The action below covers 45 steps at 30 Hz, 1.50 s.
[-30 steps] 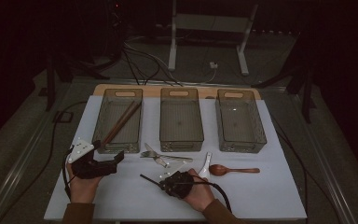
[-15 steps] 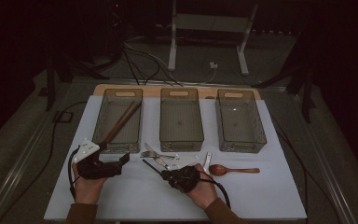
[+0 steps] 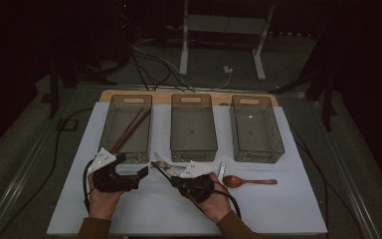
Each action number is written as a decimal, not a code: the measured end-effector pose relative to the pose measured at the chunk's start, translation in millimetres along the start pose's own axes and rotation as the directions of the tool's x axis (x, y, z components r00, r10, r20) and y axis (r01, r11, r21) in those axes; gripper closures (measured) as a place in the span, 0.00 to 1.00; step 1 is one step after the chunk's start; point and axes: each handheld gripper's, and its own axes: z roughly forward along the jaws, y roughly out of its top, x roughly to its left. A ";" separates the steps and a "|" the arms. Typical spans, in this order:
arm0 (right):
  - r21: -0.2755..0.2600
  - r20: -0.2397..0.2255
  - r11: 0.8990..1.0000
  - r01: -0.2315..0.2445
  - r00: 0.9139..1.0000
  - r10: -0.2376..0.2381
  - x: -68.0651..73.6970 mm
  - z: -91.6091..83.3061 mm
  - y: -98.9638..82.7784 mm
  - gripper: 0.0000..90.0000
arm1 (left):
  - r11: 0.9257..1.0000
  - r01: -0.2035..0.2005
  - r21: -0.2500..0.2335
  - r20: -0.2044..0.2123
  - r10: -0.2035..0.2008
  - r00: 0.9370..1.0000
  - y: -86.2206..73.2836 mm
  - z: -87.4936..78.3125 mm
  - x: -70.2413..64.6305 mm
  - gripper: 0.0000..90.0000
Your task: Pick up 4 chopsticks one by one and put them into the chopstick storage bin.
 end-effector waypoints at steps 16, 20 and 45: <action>-0.050 -0.009 0.999 -0.004 1.000 0.003 6.6 -4.3 8.0 0.96 | 0.998 0.052 0.029 0.077 -0.055 0.996 -0.1 17.3 -18.1 0.18; -0.062 -0.009 0.998 -0.007 1.000 0.006 7.3 -5.2 9.1 0.96 | 0.997 0.069 0.021 0.107 -0.071 0.992 -1.1 18.1 -17.8 0.34; -0.130 -0.012 0.991 -0.030 1.000 0.029 9.6 -3.5 14.9 0.95 | 0.994 0.105 0.026 0.264 -0.108 0.958 -2.4 20.7 -23.0 0.87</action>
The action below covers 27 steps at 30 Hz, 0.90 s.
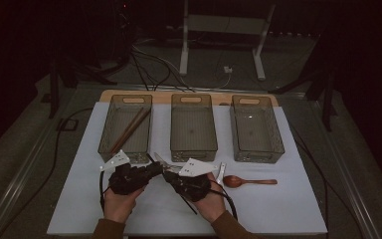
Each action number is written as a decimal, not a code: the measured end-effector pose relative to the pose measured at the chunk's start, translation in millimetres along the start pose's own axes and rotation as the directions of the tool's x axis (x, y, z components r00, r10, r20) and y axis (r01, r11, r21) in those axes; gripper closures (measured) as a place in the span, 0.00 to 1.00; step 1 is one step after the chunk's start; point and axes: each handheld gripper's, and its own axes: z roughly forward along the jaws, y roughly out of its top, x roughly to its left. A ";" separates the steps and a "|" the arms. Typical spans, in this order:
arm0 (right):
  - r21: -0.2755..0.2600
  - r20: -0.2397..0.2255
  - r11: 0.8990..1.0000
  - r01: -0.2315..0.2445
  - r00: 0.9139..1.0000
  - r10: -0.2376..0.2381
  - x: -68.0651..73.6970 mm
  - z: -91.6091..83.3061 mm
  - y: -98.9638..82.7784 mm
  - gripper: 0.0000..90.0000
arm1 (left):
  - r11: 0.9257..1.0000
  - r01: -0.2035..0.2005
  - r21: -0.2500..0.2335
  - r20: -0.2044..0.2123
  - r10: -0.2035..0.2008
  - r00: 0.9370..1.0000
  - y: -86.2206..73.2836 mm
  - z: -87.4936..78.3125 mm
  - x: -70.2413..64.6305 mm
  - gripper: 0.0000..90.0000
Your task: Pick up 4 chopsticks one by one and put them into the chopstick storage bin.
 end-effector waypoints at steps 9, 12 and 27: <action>0.009 -0.016 1.000 -0.024 1.000 0.024 -7.0 -5.1 -5.6 0.56 | 0.999 0.030 -0.014 0.035 -0.030 0.999 2.7 -2.0 -1.2 0.90; 0.019 -0.003 0.999 -0.037 0.999 0.037 -11.8 -9.1 -6.2 0.38 | 0.999 0.034 -0.009 0.036 -0.033 0.999 4.4 -2.9 -1.3 0.90; 0.043 0.108 0.997 -0.069 0.992 0.064 -35.6 -36.3 -12.6 0.19 | 0.999 0.043 -0.018 0.001 -0.043 0.999 31.3 -34.0 3.3 0.96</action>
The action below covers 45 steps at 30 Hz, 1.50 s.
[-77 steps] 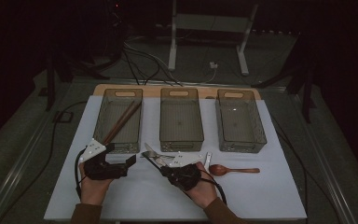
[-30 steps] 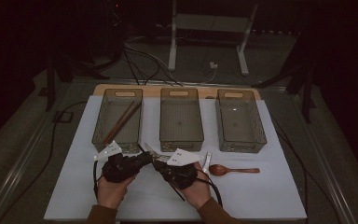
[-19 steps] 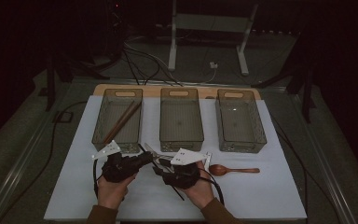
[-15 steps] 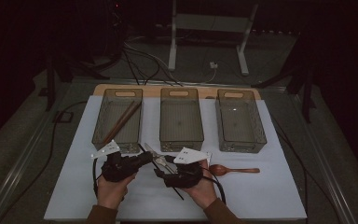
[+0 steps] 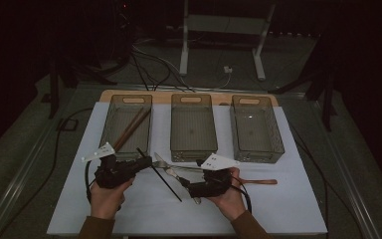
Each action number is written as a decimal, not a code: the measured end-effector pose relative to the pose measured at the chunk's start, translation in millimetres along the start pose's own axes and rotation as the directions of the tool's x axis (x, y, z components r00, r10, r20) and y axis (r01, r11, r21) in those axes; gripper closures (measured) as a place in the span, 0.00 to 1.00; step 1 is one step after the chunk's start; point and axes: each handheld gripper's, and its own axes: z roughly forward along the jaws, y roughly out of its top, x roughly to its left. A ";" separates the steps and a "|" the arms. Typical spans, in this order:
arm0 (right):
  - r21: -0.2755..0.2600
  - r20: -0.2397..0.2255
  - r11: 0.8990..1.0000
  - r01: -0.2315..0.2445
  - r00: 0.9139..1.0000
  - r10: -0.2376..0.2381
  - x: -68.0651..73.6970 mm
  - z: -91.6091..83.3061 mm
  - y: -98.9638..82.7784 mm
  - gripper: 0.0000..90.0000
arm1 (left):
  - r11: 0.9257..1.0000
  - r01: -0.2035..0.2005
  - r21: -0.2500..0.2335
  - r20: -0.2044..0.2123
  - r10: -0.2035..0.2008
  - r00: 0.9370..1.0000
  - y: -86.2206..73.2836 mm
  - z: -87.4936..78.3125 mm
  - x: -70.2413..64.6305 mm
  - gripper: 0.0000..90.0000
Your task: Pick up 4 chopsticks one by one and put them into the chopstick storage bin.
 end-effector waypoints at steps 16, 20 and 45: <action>0.006 0.055 0.999 -0.038 0.998 0.038 -22.2 -14.4 -6.9 0.04 | 1.000 0.000 0.008 -0.129 0.001 0.992 24.8 -28.4 20.5 0.97; -0.003 0.065 0.999 -0.047 0.997 0.047 -26.9 -18.0 -8.3 0.04 | 1.000 -0.004 0.017 -0.155 0.006 0.988 29.6 -33.1 25.3 0.97; 0.009 0.085 0.997 -0.070 0.994 0.069 -35.4 -21.5 -18.3 0.05 | 0.999 -0.015 0.040 -0.354 0.028 0.935 71.8 -20.9 57.7 0.96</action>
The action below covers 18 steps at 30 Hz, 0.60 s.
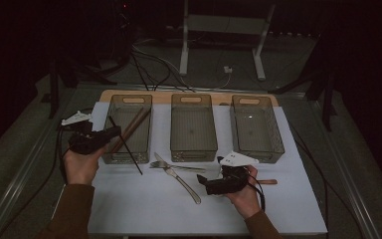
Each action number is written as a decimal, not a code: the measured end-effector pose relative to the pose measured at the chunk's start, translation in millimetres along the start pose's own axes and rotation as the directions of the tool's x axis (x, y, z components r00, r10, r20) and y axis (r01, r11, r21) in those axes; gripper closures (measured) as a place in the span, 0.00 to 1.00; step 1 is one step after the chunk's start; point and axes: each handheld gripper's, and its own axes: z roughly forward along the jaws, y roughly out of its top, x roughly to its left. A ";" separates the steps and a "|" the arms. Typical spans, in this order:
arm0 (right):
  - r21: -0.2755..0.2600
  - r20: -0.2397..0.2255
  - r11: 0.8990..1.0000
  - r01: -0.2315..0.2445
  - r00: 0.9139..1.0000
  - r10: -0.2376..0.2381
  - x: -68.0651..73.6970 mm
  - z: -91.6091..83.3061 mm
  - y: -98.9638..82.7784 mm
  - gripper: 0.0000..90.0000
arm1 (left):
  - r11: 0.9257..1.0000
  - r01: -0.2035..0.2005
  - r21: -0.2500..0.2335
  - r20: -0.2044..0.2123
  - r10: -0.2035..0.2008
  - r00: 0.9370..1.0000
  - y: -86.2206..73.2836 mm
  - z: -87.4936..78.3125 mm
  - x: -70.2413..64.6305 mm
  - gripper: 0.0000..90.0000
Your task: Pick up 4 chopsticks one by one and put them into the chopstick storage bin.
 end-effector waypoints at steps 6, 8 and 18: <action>0.003 0.003 1.000 0.005 1.000 -0.005 -2.0 -0.1 -1.5 0.05 | 1.000 0.005 -0.025 -0.026 -0.005 1.000 9.7 9.0 6.4 0.96; 0.004 0.004 1.000 0.003 1.000 -0.003 -2.1 -0.1 -1.7 0.05 | 0.999 0.009 -0.033 -0.031 -0.010 0.999 12.3 12.9 9.0 0.96; 0.009 0.010 1.000 -0.001 1.000 0.001 -4.2 -0.9 -4.3 0.05 | 0.998 -0.004 -0.064 -0.049 0.001 0.999 26.7 35.7 15.7 0.96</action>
